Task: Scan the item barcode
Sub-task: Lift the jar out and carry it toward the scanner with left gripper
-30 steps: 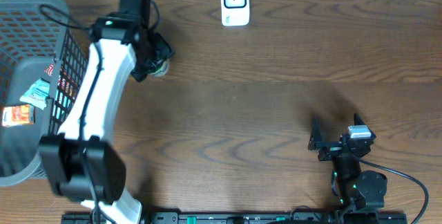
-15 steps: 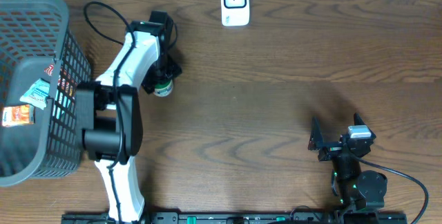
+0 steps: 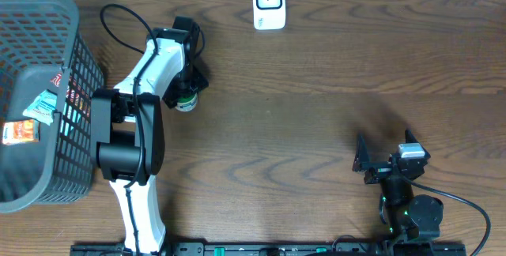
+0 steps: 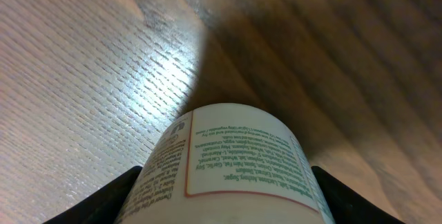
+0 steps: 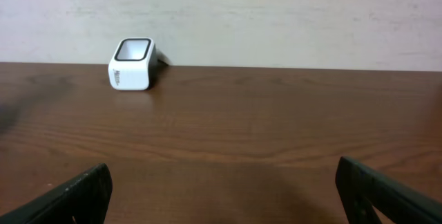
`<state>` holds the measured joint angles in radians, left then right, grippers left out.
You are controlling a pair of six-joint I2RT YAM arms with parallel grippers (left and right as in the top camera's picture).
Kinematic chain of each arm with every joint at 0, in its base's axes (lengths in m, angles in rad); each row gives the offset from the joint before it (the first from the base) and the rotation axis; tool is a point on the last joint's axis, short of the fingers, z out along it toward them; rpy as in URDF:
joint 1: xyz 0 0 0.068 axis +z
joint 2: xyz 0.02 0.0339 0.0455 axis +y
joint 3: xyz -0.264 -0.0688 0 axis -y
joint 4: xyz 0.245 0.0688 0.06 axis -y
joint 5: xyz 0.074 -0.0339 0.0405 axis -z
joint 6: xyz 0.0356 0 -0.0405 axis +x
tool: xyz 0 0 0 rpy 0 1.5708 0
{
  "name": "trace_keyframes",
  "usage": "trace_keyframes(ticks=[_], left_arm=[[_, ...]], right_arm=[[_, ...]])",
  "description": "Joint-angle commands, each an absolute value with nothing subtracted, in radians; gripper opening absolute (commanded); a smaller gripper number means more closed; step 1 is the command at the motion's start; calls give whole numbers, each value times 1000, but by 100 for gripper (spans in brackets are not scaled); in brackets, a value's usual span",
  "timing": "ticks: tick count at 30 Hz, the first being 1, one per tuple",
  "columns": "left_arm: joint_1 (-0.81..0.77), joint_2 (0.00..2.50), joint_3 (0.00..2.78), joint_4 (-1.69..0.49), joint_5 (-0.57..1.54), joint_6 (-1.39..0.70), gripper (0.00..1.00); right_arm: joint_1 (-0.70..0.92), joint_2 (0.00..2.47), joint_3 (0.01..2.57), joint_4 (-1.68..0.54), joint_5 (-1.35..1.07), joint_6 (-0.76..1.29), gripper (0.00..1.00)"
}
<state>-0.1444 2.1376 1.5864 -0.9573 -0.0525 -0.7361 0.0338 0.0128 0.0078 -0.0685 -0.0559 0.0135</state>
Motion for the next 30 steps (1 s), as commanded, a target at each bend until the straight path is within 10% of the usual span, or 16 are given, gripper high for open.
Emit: trace_keyframes(ticks=[1,30], left_arm=[[-144,2134,1559,-948,-76,-731,70],[-144,2138,1457,-861,-65,-731,71]], right_arm=[[40,10,6,-71,-55,10,99],[40,10,6,-71,-55,10,99]])
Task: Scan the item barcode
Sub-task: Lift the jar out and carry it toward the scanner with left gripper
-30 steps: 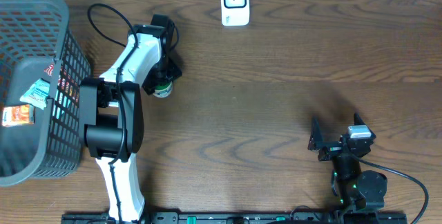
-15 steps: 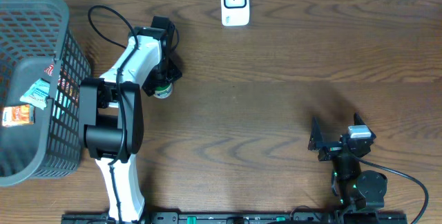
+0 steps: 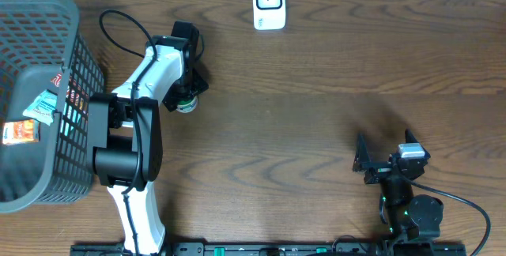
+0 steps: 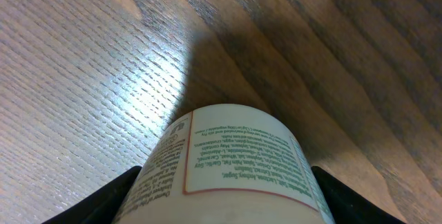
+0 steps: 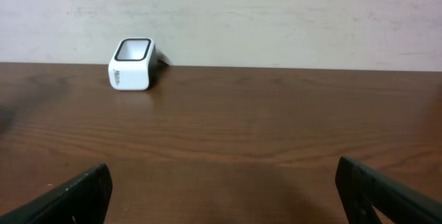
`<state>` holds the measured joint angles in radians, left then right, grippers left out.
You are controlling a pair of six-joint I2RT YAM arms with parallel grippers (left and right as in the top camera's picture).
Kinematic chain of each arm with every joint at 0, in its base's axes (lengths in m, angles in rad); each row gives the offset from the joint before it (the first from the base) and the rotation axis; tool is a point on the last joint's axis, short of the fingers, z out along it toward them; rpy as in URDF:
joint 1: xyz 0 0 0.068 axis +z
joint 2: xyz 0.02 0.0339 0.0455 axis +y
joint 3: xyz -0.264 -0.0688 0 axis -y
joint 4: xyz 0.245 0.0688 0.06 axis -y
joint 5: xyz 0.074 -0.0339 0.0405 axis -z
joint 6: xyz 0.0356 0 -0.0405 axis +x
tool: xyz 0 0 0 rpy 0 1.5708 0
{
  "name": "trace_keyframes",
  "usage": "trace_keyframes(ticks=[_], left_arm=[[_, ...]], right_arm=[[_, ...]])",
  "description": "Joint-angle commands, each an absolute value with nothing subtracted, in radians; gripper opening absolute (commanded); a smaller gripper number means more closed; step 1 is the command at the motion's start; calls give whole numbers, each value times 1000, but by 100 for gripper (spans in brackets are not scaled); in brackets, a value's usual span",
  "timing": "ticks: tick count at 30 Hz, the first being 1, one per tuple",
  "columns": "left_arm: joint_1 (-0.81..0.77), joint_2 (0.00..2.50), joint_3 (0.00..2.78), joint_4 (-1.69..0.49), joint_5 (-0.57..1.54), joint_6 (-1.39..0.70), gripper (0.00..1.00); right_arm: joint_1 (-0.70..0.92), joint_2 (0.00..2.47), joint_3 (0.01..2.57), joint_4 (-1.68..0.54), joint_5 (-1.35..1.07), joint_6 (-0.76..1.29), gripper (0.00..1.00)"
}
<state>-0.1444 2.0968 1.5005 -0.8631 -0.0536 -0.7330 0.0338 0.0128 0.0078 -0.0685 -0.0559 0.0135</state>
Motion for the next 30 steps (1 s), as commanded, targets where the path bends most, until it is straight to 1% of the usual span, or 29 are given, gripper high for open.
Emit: trace_keyframes(ticks=[1,8,17,23,30], left_arm=[[-144,2138,1457,-859,-56,-731,72],[-162,2138,1457,-876,-7,-730,71],[-288,2138,1457,-902,15,-685,72],[-382,2138,1457,-849,14,-655,72],[-414,2138,1457,-795,20,-677,72]], right_arm=[[40,11,6,-71,-55,10,99],[40,11,6,-71,-54,10,99],[40,12,6,-71,-55,10,99],[40,11,6,-71,-55,10,99],[40,12,6,-71,-55,10,99]])
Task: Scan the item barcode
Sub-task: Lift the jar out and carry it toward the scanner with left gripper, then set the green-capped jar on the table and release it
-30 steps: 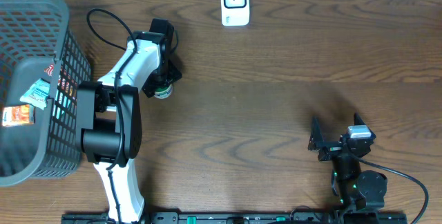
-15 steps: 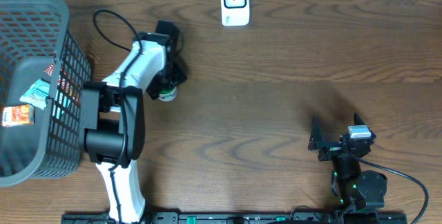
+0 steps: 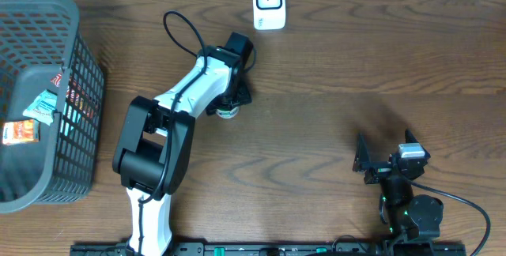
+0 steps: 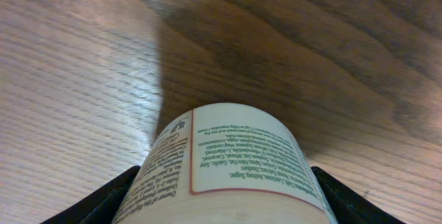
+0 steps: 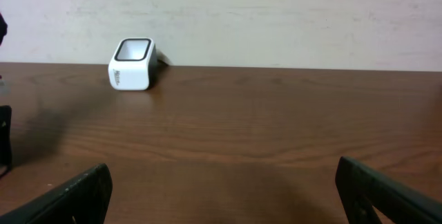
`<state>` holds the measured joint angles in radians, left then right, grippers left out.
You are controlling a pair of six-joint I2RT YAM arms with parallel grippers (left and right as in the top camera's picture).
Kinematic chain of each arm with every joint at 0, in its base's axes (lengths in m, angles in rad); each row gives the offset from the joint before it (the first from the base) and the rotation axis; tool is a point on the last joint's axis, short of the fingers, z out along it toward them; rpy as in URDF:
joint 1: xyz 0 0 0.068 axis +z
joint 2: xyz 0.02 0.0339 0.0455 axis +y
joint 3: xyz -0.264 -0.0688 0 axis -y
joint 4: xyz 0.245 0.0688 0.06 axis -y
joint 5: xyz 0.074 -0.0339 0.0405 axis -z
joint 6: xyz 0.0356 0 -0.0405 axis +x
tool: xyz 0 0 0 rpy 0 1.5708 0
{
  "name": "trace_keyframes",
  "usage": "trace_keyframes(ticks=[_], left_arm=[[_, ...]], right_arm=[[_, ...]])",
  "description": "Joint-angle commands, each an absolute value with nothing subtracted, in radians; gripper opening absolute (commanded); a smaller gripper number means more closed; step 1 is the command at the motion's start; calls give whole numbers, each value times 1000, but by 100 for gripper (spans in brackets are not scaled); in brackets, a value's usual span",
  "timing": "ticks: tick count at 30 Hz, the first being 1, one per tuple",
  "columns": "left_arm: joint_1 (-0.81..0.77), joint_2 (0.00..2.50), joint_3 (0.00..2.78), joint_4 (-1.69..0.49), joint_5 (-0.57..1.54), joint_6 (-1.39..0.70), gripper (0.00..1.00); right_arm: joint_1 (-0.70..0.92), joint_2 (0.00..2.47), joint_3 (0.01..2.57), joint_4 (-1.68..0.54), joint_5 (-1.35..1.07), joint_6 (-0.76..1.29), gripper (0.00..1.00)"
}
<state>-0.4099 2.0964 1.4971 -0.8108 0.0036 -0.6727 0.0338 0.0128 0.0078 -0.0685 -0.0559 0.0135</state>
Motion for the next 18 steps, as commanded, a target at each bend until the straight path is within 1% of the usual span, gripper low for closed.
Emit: trace_keyframes(ticks=[1,6,7,8,15,18], left_arm=[[-414,2138,1457,-793,28,-678,72],[-414,2133,1458,-791,44,-678,72],[-414,2129,1460,-796,44,-678,100],[-414,2122,1465,-807,43,-678,98],[-414,2025,1480,-853,33,-662,98],[-414,1956,1480,-882,-6,-663,98]], right_arm=[[40,11,6,-71,-55,10,99],[40,11,6,-71,-55,10,99],[40,11,6,-71,-54,10,99],[40,11,6,-71,-54,10,99],[40,11,6,-71,-55,10,99],[40,12,6,-71,-55,10,99]])
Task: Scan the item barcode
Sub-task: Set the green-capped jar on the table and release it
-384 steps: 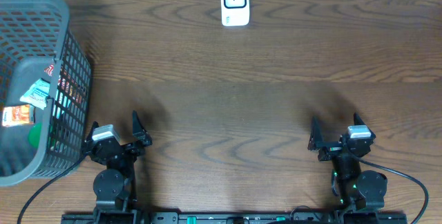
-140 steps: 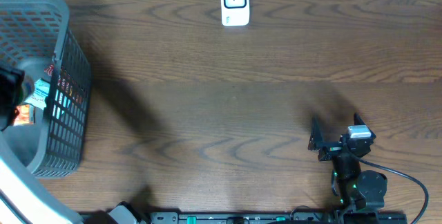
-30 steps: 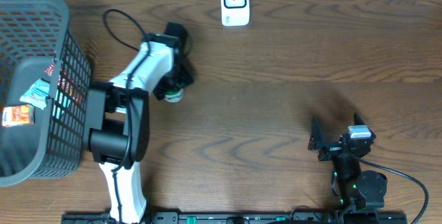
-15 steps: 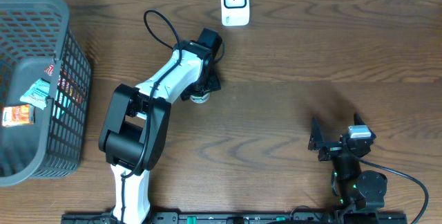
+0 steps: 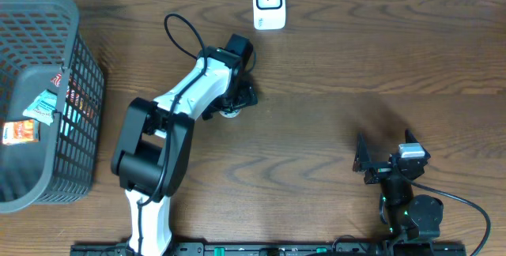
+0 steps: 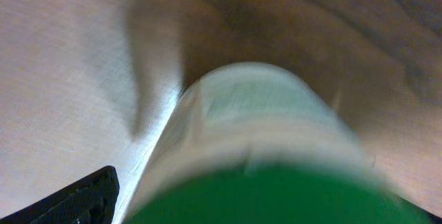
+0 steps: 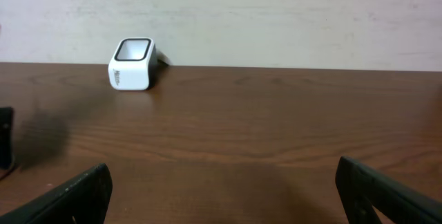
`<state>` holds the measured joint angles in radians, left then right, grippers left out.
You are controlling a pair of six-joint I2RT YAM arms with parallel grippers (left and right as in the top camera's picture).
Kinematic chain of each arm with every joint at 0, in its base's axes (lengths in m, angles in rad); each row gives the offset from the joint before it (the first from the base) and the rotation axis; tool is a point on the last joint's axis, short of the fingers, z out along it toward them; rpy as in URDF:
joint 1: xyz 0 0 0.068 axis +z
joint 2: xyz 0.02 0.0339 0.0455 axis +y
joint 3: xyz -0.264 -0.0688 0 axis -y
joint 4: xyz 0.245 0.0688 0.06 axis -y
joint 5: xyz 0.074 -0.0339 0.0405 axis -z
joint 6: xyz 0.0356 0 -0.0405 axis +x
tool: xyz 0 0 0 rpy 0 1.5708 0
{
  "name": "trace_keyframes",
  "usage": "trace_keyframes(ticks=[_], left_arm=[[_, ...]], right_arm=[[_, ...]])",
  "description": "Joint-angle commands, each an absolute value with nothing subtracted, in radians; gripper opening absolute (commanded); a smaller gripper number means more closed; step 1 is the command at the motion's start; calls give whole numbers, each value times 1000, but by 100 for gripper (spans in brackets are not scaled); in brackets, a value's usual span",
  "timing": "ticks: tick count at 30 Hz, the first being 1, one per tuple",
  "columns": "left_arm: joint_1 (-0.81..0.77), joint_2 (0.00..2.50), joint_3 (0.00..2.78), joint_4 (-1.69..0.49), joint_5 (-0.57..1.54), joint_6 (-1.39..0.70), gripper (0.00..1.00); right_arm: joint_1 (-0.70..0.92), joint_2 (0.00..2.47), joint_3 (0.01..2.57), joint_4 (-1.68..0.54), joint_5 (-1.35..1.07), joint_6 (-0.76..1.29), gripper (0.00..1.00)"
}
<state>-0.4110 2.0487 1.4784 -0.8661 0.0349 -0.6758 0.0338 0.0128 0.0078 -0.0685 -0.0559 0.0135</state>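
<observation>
A white bottle (image 5: 230, 111) with a green cap (image 6: 262, 200) lies under my left gripper (image 5: 239, 96), left of the table's middle. The left wrist view is blurred. There the bottle (image 6: 262, 113) fills the space ahead, cap end towards the camera. One dark finger (image 6: 79, 200) stands off its side with bright table between them; the other finger is out of view. The white scanner (image 5: 269, 3) stands at the far edge, also seen in the right wrist view (image 7: 131, 63). My right gripper (image 7: 221, 196) rests open and empty near the front right (image 5: 362, 161).
A dark mesh basket (image 5: 79, 58) holding several packets stands at the left edge. The black cable (image 5: 178, 31) of the left arm loops over the table behind the arm. A pale wall (image 7: 276, 16) runs behind the scanner.
The bottle sat tight between the left fingers, label towards the camera. Now its green cap shows, a gap lies beside the one visible finger, and the gripper has shifted slightly right. The right arm is still.
My left gripper held the bottle beside the basket at the first two moments, barely moving. Then it held it right of there, below the scanner. Now the bottle sits loose between spread fingers at that spot. The right gripper stayed open and still throughout.
</observation>
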Motion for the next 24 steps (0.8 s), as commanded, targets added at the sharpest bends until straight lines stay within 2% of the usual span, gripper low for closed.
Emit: trace_keyframes(ticks=[1,17,24], left_arm=[[-414,1925,1480,-894,-22,-663,98],[-412,1465,1480,-974,-155,-662,98],[-377,1238,1480,-992,-178,-572,98]], right_arm=[[40,12,6,-71,-54,10,99],[40,12,6,-71,-55,10,99],[40,12,6,-71,-54,10,99]])
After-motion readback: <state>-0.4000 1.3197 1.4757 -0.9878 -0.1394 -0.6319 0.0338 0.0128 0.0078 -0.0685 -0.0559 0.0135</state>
